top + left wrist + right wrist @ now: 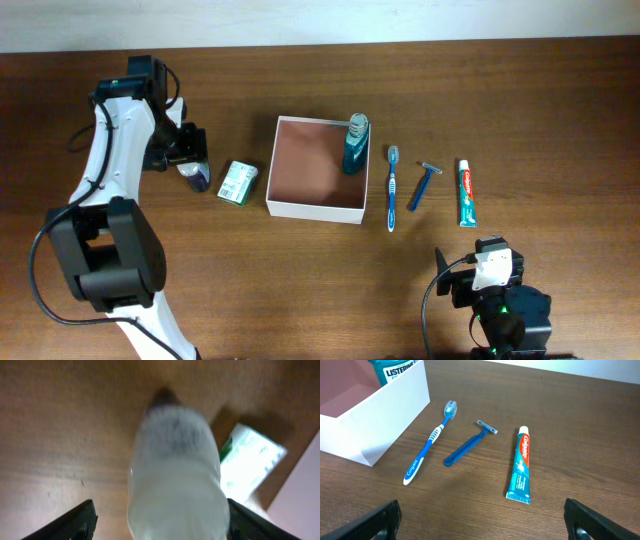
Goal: Pack container
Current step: 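Move the left gripper back and grasp the purple soap bottle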
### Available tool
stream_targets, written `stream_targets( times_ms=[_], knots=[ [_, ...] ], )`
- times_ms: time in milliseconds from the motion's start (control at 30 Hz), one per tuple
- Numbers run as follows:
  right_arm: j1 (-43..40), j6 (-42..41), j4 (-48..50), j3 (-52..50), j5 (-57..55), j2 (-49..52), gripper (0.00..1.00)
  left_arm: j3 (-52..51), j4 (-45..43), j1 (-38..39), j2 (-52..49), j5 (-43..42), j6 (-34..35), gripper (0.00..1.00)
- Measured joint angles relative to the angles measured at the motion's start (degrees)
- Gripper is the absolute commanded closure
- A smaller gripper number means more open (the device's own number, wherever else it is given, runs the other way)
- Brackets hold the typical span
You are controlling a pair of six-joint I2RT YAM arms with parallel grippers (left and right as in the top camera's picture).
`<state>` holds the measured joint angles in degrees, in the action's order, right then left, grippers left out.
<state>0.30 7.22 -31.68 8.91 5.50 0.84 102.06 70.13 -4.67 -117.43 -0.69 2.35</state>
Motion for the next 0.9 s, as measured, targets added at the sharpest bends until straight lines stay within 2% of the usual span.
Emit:
stream_targets(
  times_ms=[333,667,900],
  knots=[
    [0.00,0.02,0.00,0.02,0.00,0.00,0.01,3.06,1.90,0.04,5.18,-0.66,0.00,0.16],
    [0.00,0.00,0.00,0.02,0.00,0.00,0.01,3.26,-2.29,0.92,4.74,-0.94,0.00,0.16],
    [0.00,0.02,0.02,0.02,0.00,0.00,0.01,3.26,-2.49,3.50,-0.98,-0.59,-0.87,0.26]
  ],
)
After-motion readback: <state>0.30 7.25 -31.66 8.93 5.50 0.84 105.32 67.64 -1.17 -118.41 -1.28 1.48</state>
